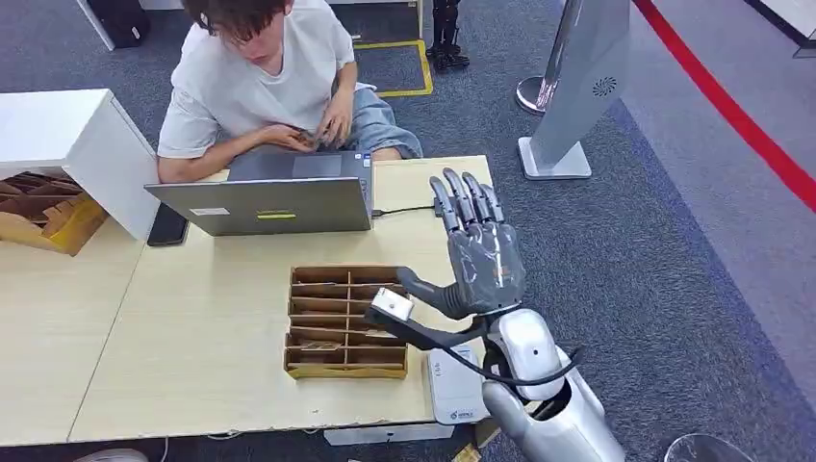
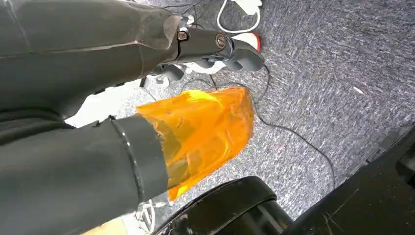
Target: Pass the card to the sensor for recognition and then transmit it.
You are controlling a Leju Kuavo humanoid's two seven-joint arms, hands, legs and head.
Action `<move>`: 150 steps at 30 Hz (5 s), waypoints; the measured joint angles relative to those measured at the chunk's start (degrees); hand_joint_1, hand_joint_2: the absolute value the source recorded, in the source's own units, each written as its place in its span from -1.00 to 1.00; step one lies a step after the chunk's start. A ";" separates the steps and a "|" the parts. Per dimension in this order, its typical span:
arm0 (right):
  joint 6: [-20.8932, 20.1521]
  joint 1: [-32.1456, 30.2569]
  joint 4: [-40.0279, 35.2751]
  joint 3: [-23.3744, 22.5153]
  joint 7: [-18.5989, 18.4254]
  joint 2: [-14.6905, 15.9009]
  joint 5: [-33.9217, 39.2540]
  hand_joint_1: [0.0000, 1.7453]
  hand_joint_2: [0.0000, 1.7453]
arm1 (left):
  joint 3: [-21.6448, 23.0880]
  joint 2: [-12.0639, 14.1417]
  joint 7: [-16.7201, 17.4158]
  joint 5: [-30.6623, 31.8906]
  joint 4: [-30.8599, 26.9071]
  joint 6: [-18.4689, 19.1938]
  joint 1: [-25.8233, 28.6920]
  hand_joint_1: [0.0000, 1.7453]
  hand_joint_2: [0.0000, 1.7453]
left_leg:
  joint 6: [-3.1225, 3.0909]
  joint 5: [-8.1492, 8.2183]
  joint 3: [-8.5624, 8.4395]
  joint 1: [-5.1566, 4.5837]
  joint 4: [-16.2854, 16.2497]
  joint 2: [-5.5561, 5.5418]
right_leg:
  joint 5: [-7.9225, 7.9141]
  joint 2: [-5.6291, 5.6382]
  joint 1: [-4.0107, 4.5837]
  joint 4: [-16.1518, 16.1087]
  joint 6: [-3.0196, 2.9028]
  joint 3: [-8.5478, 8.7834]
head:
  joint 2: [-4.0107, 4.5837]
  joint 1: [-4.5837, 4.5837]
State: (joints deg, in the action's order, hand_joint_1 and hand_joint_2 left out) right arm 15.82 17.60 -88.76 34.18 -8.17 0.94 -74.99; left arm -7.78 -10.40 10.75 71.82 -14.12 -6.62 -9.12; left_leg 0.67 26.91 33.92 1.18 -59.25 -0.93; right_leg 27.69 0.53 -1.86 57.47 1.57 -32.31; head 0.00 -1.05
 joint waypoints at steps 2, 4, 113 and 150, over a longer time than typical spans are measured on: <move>0.00 0.00 -0.07 0.13 0.22 0.00 0.28 -1.00 1.00 | 0.00 0.02 0.00 0.00 0.00 0.00 0.00 -1.00 -1.00 | 0.00 0.00 0.00 0.00 0.00 0.00 | 0.00 0.00 0.00 0.00 0.00 0.00 | 0.00 0.00; 0.00 -0.01 -0.07 0.28 0.59 0.00 0.68 -1.00 1.00 | 0.00 0.02 0.00 0.02 0.00 0.02 0.00 -1.00 -1.00 | 0.00 0.00 0.00 0.00 0.00 0.00 | 0.00 0.00 0.00 0.00 0.00 0.00 | 0.00 0.00; -3.32 4.82 20.15 7.93 3.45 -4.55 9.59 -1.00 1.00 | 2.45 -0.20 -0.09 2.36 -0.39 2.71 -1.40 -1.00 -1.00 | 0.00 -0.01 0.00 0.00 0.00 0.00 | 0.00 0.00 0.00 0.01 0.00 0.00 | 0.00 0.00; -3.43 5.55 23.06 7.93 2.95 -5.55 9.66 -0.98 1.00 | 2.73 -0.46 -0.09 2.38 -0.39 2.89 -1.47 -1.00 -1.00 | 0.00 -0.01 0.00 0.00 0.00 0.00 | 0.00 0.01 0.00 0.01 0.00 0.00 | 0.00 0.00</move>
State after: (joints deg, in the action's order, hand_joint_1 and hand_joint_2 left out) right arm 12.39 23.14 -65.70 42.12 -5.22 -4.61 -65.33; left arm -5.05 -10.86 10.67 74.20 -14.51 -3.74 -10.59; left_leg 0.67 26.90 33.92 1.19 -59.25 -0.93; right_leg 27.69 0.53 -1.86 57.48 1.57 -32.31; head 0.00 -1.05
